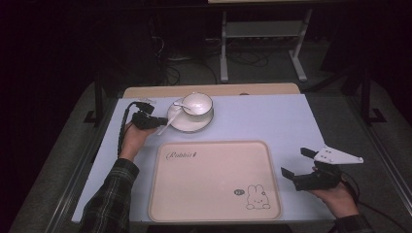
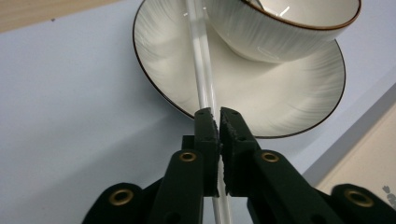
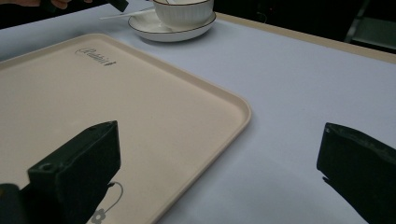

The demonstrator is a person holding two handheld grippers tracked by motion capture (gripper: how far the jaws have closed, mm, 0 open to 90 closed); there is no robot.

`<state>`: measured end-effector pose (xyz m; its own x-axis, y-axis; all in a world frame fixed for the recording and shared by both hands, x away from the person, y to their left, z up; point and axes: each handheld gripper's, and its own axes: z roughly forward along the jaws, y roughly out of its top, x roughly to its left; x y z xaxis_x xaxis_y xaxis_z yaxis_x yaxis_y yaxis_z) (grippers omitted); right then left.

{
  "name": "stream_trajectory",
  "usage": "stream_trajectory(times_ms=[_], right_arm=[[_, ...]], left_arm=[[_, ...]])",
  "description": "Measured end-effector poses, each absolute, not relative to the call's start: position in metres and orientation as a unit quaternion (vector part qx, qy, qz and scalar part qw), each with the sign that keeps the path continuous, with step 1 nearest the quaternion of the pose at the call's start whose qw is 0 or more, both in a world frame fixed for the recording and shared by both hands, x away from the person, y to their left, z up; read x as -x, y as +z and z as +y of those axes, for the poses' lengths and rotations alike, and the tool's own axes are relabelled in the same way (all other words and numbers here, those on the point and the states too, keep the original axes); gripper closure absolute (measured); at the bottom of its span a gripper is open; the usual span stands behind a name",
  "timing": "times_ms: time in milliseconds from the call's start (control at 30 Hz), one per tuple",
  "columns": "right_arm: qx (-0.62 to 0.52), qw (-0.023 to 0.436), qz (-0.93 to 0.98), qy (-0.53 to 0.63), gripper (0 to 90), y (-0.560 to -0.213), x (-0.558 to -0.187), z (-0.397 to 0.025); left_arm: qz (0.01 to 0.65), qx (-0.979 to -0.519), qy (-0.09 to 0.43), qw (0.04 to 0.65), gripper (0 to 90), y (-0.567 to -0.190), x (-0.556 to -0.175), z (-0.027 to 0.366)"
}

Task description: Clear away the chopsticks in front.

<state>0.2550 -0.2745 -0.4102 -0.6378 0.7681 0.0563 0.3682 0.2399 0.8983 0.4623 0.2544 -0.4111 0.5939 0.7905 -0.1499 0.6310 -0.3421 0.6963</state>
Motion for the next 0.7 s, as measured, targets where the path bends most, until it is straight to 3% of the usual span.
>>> stream_trajectory(times_ms=[700], right_arm=[[-0.373,0.205,0.76,0.492,0.0,-0.4099,-0.2548,-0.2747]], left_arm=[[0.444,-0.814,0.111,0.357,83.9,-0.4201,-0.4643,0.2499]])
